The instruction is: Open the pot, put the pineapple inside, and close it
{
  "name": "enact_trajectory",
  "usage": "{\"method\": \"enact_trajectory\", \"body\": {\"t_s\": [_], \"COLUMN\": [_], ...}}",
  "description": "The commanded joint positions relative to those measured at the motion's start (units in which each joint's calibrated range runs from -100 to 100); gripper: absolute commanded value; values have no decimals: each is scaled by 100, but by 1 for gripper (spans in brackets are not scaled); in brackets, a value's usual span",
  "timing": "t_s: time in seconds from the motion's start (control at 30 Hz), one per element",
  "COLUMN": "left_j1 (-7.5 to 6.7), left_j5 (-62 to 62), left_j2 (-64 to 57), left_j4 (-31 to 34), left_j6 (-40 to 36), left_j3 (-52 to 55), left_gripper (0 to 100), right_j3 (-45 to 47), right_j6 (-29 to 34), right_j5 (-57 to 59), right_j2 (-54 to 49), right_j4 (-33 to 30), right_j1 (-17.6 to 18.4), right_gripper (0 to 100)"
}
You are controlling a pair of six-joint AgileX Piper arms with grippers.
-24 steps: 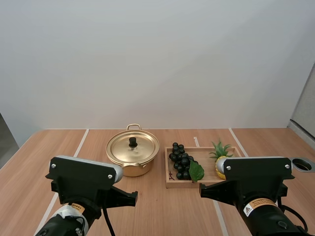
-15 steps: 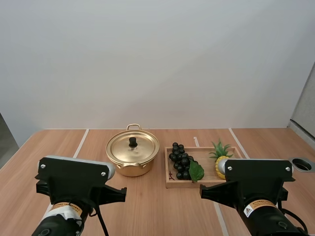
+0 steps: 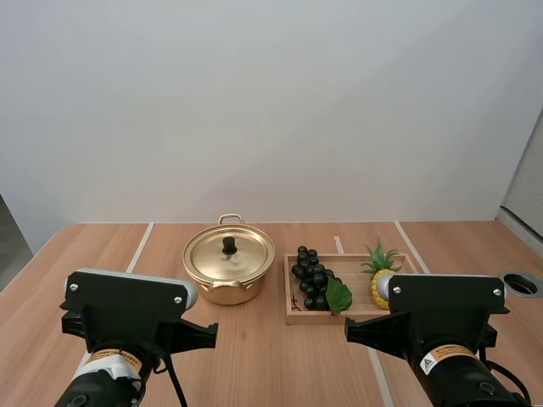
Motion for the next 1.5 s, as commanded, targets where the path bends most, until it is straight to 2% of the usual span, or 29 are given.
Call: {"method": "enact_trajectory", "body": {"t_s": [0.0, 0.37, 0.5, 0.63, 0.73, 0.83, 0.97, 1.1, 1.27, 1.3, 1.37, 1.47], "left_j1": [0, -17, -17, -81, -82, -82, -82, -91, -98, -98, -98, -98], "left_j5": [-189, -578, -1422, -1514, -2200, -3408, -5734, -7564, -9271, -9641, -9826, -8994], "left_j2": [-26, -26, -26, -26, -26, -26, -26, -26, -26, -26, -26, -26], "left_j4": [0, 148, 148, 148, 148, 148, 148, 137, 57, 43, 0, -184], "left_j6": [-85, -80, -60, -60, -57, -48, -48, -48, -104, -129, -201, -201], "left_j3": [0, 0, 0, 0, 0, 0, 0, 0, 0, 0, -233, -888], "left_gripper": [0, 0, 0, 0, 0, 0, 0, 0, 0, 0, 0, 0], "right_j3": [0, 0, 0, 0, 0, 0, 0, 0, 0, 0, 0, -499], "right_j6": [13, 13, 13, 13, 13, 13, 13, 13, 13, -37, -449, -982], "right_j5": [-26, -27, -337, -2040, -3658, -5178, -7379, -9606, -12054, -12263, -11975, -10442], "right_j2": [-38, -38, -38, -38, -38, -38, -38, -38, -38, -38, -38, -38], "right_j4": [0, 106, 104, -219, -377, -367, -367, 0, 862, 891, 891, 997], "right_j1": [-15, -15, -15, -15, -15, -15, -15, -15, -15, -15, -15, -15], "right_gripper": [0, 0, 0, 0, 0, 0, 0, 0, 0, 0, 0, 0]}}
